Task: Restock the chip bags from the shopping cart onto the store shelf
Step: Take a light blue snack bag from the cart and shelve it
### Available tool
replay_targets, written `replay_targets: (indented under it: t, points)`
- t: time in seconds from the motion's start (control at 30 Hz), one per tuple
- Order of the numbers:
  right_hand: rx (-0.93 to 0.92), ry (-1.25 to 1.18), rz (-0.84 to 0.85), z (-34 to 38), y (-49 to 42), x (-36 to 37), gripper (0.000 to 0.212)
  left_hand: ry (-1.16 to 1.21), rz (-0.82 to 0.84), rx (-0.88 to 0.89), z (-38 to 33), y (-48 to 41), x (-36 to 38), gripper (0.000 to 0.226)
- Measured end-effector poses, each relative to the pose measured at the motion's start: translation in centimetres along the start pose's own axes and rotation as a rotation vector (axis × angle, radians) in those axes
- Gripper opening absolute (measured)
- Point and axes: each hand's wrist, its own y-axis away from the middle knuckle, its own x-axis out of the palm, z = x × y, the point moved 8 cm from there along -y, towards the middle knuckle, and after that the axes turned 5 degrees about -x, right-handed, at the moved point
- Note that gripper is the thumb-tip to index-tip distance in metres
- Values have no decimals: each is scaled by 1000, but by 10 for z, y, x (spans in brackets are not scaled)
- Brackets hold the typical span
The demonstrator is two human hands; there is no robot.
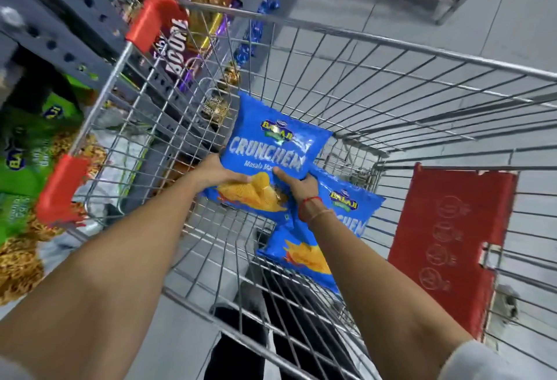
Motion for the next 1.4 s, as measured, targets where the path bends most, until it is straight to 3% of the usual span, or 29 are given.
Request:
replay_targets:
  t: [0.07,0.17,0.33,0.4,0.53,0.6,0.7,0.77,0.83,0.97,1.03,1.13,1.23,1.4]
  points:
    - [-30,4,46,9,6,3,25,45,49,-16,3,13,2,59]
    - [-73,33,98,22,24,-2,17,20,92,-11,-3,40,0,63]
    - [-169,-36,128,53,65,-11,45,67,73,91,-30,101,-16,38]
    - [-240,-60,131,75,85,-13,44,87,43,142,-43,132,-25,34]
    - [-410,-112,138,129,131,-13,23,139,-19,261,-70,184,-45,45]
    - [-495,-153,157,163,162,-10,22,176,-37,343,-89,221,-58,48]
    - [-623,-252,231,218,211,-1,19,233,-99,510,-120,285,-87,78]
    - [-742,-287,268,266,251,8,15,272,-149,610,-141,335,-110,71]
    - [-882,-314,293,313,296,17,12,283,-237,713,-160,392,-134,60]
    - [-1140,-333,369,394,389,42,11,280,-463,904,-181,507,-186,64]
    - [-1220,-359,452,424,434,62,7,287,-577,995,-181,564,-210,47]
    - [-1317,-378,585,460,500,101,23,285,-779,1089,-165,642,-243,43]
    - [-1385,-378,725,484,556,149,12,350,-957,1130,-134,702,-273,63]
    - [-1418,-303,963,500,633,242,9,477,-1150,1122,-75,769,-317,42]
